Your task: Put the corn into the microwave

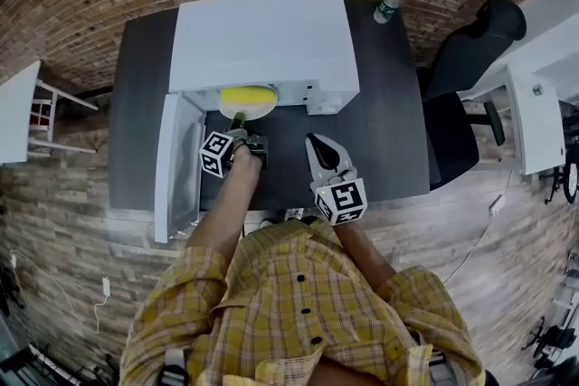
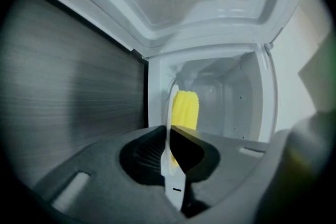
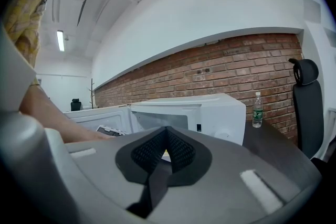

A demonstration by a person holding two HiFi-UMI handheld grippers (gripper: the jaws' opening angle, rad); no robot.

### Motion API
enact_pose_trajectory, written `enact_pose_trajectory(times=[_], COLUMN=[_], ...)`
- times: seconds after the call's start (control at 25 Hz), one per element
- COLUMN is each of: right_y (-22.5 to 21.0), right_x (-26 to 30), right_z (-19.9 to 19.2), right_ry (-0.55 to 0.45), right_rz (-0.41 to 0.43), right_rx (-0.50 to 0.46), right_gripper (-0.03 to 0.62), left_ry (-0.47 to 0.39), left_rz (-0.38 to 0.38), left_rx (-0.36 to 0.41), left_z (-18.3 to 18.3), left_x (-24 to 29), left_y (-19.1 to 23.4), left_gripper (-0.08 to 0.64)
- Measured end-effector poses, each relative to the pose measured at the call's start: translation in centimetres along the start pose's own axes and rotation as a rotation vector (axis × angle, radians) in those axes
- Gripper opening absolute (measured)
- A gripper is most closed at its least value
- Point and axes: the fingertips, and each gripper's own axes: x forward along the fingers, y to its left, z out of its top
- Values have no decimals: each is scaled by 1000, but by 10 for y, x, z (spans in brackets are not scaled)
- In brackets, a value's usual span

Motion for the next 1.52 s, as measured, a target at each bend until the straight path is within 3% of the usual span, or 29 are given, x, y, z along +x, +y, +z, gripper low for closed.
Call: enact_pose_trajectory(times=[1.0,1.12,1.52], right_y=[-6,-5,-5], right_x=[7,7,5], right_z=[-6,-6,-5], right_ry=[28,30,39], right_rz=[31,37,36], right_rx=[44,59,47], right_gripper=[3,3,3], left_ry=[-41,-54,-37], left_rz=[35,50,59], left_rx=[15,-5,-23], left_z=[3,3,4], left_x=[30,31,40], left_y=[-8,-1,3], left_gripper=[28,98,130])
